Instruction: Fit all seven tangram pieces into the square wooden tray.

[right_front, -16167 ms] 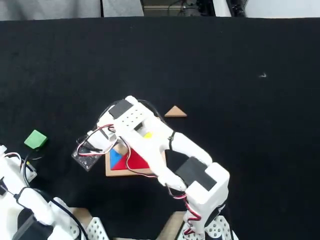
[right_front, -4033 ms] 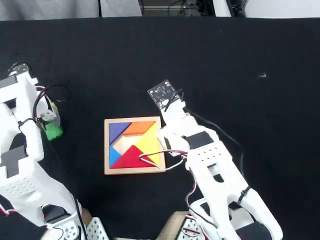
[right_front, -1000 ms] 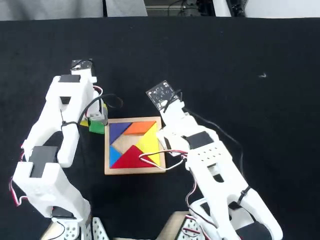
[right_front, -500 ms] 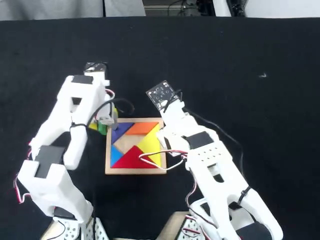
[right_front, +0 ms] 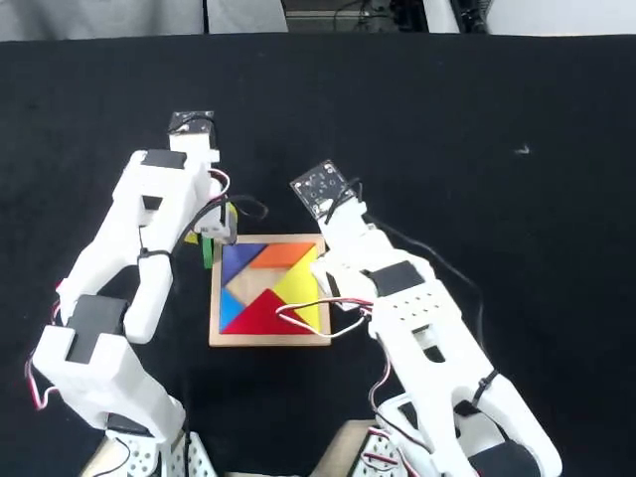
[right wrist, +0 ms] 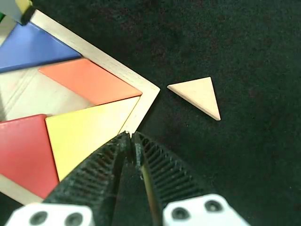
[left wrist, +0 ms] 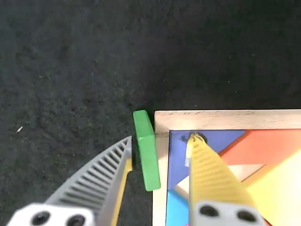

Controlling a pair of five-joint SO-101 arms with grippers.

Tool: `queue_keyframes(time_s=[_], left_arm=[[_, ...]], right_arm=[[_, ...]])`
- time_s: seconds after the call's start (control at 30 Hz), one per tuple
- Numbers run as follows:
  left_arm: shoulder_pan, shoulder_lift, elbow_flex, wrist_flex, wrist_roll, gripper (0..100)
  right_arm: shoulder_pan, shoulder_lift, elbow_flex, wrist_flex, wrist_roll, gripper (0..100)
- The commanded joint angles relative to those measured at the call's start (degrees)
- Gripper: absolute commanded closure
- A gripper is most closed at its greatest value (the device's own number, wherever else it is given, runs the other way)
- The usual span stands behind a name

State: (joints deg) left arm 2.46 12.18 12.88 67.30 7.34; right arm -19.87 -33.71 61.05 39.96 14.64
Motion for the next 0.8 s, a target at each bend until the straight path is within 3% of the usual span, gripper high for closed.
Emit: queue_keyframes(time_s=[0.0, 0.37, 0.53, 0.77], left_arm=[[-0.9, -0.7, -0.2, -0.8, -0.1, 81], [-2.6, -0.4, 1.9, -1.1, 0.4, 81], [-2.7, -0.4, 2.0, -1.1, 0.4, 94], [-2.7, -1.4, 0.0, 0.2, 0.0, 94]], right_arm=[[-0.6, -1.8, -0.4, -1.0, 0.6, 98.7], [-0.6, -1.8, -0.4, -1.0, 0.6, 98.7], [-0.6, -1.8, -0.4, -1.0, 0.6, 98.7], [-0.6, -1.8, -0.4, -1.0, 0.6, 98.7]])
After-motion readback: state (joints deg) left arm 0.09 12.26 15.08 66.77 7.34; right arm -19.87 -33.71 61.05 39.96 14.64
